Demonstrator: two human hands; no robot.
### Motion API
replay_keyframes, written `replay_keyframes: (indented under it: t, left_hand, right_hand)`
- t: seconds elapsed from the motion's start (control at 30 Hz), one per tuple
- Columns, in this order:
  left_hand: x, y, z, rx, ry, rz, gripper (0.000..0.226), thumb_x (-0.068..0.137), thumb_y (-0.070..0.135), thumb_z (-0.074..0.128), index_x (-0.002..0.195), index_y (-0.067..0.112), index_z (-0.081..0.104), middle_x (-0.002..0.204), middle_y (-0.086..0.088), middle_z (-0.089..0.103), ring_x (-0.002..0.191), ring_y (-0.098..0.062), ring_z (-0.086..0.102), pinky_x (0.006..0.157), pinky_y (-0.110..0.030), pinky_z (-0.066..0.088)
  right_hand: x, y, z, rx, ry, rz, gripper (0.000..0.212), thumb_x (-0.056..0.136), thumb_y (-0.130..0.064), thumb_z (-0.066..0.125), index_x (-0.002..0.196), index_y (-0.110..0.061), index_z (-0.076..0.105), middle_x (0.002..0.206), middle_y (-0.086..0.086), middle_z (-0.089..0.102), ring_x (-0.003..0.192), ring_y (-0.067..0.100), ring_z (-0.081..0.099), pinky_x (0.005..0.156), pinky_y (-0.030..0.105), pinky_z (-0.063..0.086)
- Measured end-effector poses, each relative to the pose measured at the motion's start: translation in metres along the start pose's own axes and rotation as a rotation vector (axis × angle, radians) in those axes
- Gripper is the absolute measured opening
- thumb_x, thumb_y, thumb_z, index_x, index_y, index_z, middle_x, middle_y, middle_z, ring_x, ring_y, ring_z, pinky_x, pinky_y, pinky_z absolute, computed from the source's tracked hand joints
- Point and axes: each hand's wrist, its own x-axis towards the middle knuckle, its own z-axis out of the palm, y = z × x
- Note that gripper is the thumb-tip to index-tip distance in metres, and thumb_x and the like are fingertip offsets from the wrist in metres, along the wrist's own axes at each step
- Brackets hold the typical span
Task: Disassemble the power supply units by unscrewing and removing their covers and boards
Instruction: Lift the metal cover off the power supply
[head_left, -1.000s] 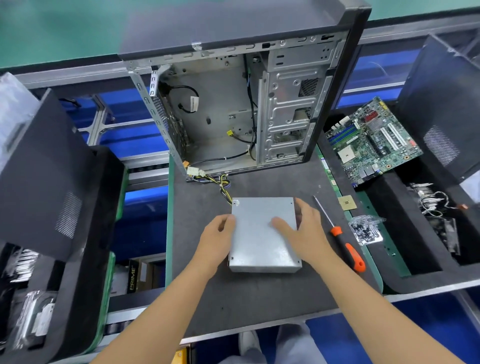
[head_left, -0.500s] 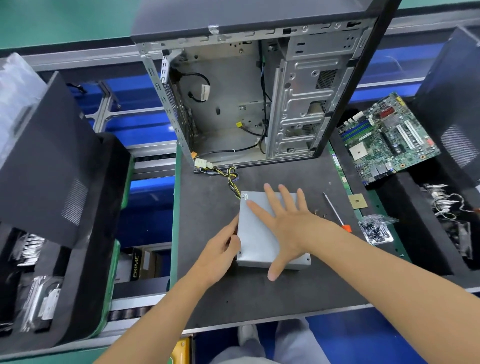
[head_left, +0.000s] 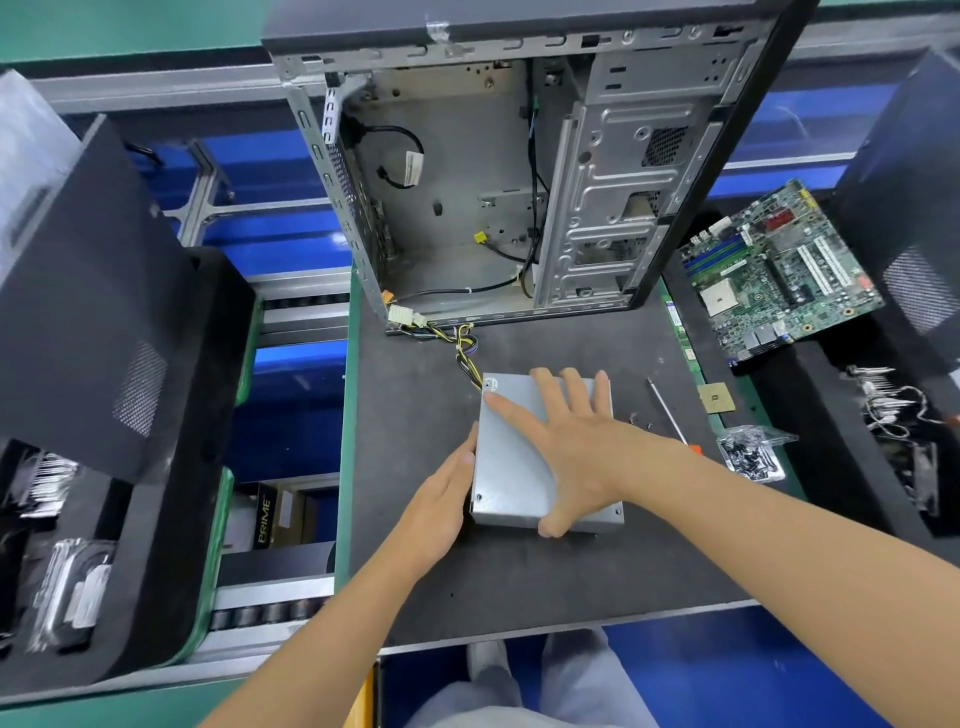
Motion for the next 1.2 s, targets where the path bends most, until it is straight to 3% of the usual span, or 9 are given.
replay_keyframes:
  t: [0.17,0.27,0.47,0.57,0.77,0.9,1.0,1.1,1.2]
  left_hand:
    - [0.002,-0.003,0.01,0.003,-0.009,0.047,0.046,0.108,0.056,0.018,0.153,0.055,0.02,0.156,0.034,0.029,0.144,0.011,0.023,0.117,-0.025,0.02]
    - [0.003,-0.003,0.012,-0.001,-0.029,0.041,0.044,0.106,0.059,0.017,0.149,0.062,0.022,0.148,0.038,0.038,0.137,0.016,0.031,0.106,-0.008,0.029]
    - [0.01,-0.003,0.013,-0.016,-0.076,0.071,0.045,0.111,0.047,0.018,0.155,0.045,0.026,0.152,0.02,0.045,0.141,0.0,0.038,0.104,-0.008,0.034]
    - [0.012,-0.004,0.014,-0.006,-0.077,0.087,0.045,0.111,0.044,0.018,0.156,0.044,0.026,0.153,0.019,0.044,0.143,-0.001,0.037,0.108,-0.016,0.034]
    - [0.015,-0.002,0.013,-0.025,-0.093,0.086,0.045,0.113,0.038,0.017,0.156,0.039,0.029,0.152,0.015,0.047,0.142,-0.004,0.039,0.107,-0.012,0.034]
    - [0.011,-0.004,0.012,-0.006,-0.072,0.045,0.046,0.11,0.051,0.018,0.151,0.044,0.036,0.144,0.023,0.052,0.134,0.006,0.043,0.096,0.0,0.034]
    - [0.008,-0.002,0.01,0.007,-0.009,-0.043,0.047,0.101,0.069,0.017,0.139,0.059,0.043,0.137,0.031,0.053,0.131,0.012,0.042,0.099,-0.005,0.033]
    - [0.008,0.007,0.009,-0.01,-0.027,-0.057,0.037,0.105,0.06,0.025,0.135,0.059,0.048,0.132,0.035,0.056,0.121,0.018,0.048,0.09,0.0,0.038]
    - [0.009,0.007,0.006,-0.054,0.013,-0.105,0.041,0.102,0.065,0.026,0.134,0.058,0.052,0.126,0.041,0.056,0.113,0.025,0.048,0.09,-0.009,0.036]
  right_hand:
    - [0.001,0.004,-0.004,0.05,-0.028,-0.015,0.147,0.04,-0.066,0.074,0.143,-0.049,-0.029,0.155,0.011,-0.015,0.141,0.05,-0.015,0.11,0.071,-0.007]
    - [0.0,0.006,-0.007,0.069,-0.042,-0.013,0.149,0.037,-0.067,0.074,0.141,-0.051,-0.031,0.155,0.009,-0.014,0.141,0.047,-0.015,0.111,0.07,-0.008]
    - [-0.007,0.003,-0.01,-0.046,0.042,-0.027,0.146,0.042,-0.067,0.073,0.143,-0.047,-0.031,0.154,0.016,-0.012,0.138,0.052,-0.008,0.108,0.072,-0.007]
    - [-0.01,0.001,-0.009,-0.086,0.057,-0.013,0.146,0.044,-0.067,0.073,0.144,-0.045,-0.031,0.153,0.019,-0.01,0.138,0.054,-0.003,0.107,0.074,-0.004]
    - [-0.011,0.007,-0.012,-0.001,0.036,-0.006,0.143,0.041,-0.068,0.073,0.143,-0.05,-0.026,0.154,0.012,-0.013,0.139,0.051,-0.011,0.11,0.07,-0.009]
    - [-0.014,0.007,-0.015,-0.012,0.034,0.003,0.139,0.041,-0.069,0.073,0.144,-0.048,-0.018,0.154,0.012,-0.013,0.139,0.05,-0.012,0.111,0.069,-0.009]
    - [-0.017,0.006,-0.021,-0.025,0.043,-0.002,0.136,0.042,-0.07,0.072,0.147,-0.045,-0.011,0.154,0.013,-0.013,0.139,0.051,-0.012,0.111,0.069,-0.009]
    - [-0.024,0.008,-0.033,-0.005,0.064,-0.02,0.135,0.042,-0.071,0.071,0.146,-0.046,-0.011,0.153,0.009,-0.014,0.139,0.05,-0.014,0.112,0.068,-0.01]
    - [-0.034,0.013,-0.046,0.021,0.052,-0.019,0.136,0.043,-0.074,0.071,0.145,-0.048,-0.014,0.154,0.006,-0.019,0.14,0.046,-0.018,0.114,0.065,-0.01]
